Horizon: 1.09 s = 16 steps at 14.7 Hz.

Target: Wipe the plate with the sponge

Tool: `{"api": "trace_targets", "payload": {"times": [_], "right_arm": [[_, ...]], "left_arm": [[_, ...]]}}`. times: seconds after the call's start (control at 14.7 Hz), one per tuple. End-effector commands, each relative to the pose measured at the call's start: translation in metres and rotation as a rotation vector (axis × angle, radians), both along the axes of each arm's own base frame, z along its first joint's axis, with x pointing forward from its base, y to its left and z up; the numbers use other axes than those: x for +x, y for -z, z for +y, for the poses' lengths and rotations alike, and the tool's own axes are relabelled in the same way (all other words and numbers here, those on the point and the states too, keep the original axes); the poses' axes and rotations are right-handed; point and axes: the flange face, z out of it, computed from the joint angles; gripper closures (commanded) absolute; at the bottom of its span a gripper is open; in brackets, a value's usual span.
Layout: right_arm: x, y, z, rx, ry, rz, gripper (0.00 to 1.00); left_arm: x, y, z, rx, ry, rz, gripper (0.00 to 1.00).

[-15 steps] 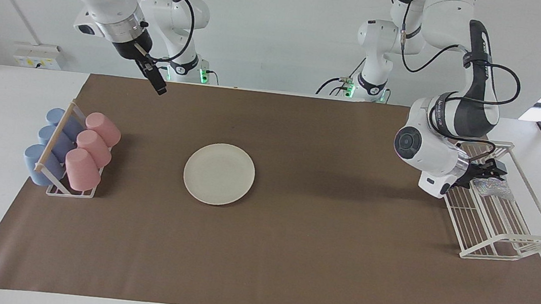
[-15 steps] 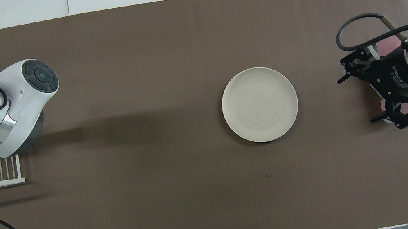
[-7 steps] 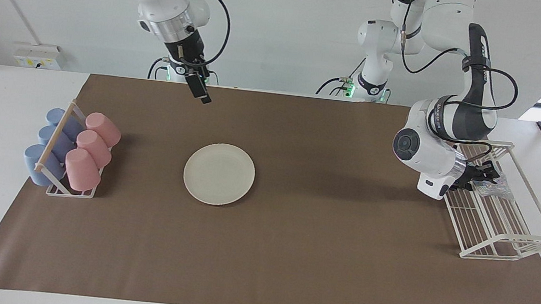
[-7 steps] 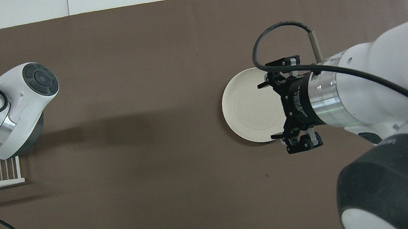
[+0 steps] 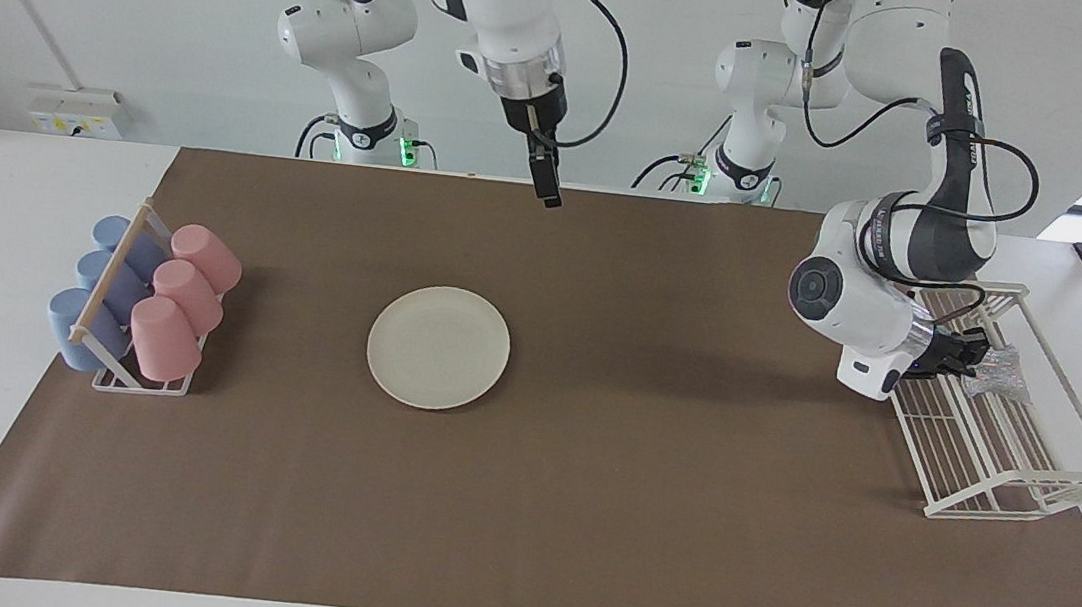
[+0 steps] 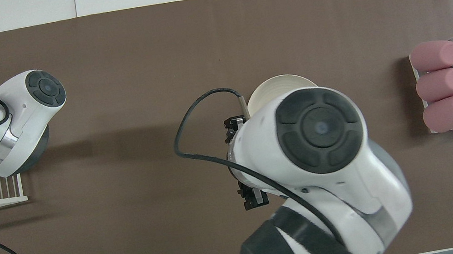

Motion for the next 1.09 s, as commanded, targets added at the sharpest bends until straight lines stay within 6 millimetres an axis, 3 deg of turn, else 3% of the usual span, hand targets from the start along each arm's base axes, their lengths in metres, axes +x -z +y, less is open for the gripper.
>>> {"api": "trace_targets", "payload": {"times": [0.0, 0.27, 0.41, 0.61, 0.68, 0.81, 1.02], "right_arm": [[0.026, -0.005, 0.017, -0.088, 0.014, 0.013, 0.0], [0.034, 0.011, 0.028, -0.109, 0.011, -0.017, 0.0], [0.033, 0.016, 0.024, -0.133, -0.005, 0.015, 0.0], [0.033, 0.02, 0.022, -0.136, -0.015, 0.027, 0.0], [0.03, 0.02, 0.023, -0.141, -0.02, 0.032, 0.0], [0.031, 0.02, 0.021, -0.14, -0.015, 0.034, 0.0], [0.028, 0.024, 0.022, -0.147, -0.019, 0.045, 0.0]], "left_arm": [[-0.003, 0.001, 0.003, 0.01, 0.01, -0.016, 1.0], [-0.003, -0.002, -0.002, 0.017, 0.01, -0.015, 1.0], [0.0, -0.007, -0.004, 0.018, 0.016, -0.014, 1.0], [0.012, -0.058, -0.009, 0.016, 0.062, 0.053, 1.0], [0.016, -0.084, -0.009, -0.008, 0.058, 0.06, 1.0], [0.022, -0.127, -0.016, -0.158, 0.023, 0.032, 1.0], [0.016, -0.149, -0.031, -0.41, -0.068, 0.025, 1.0]]}}
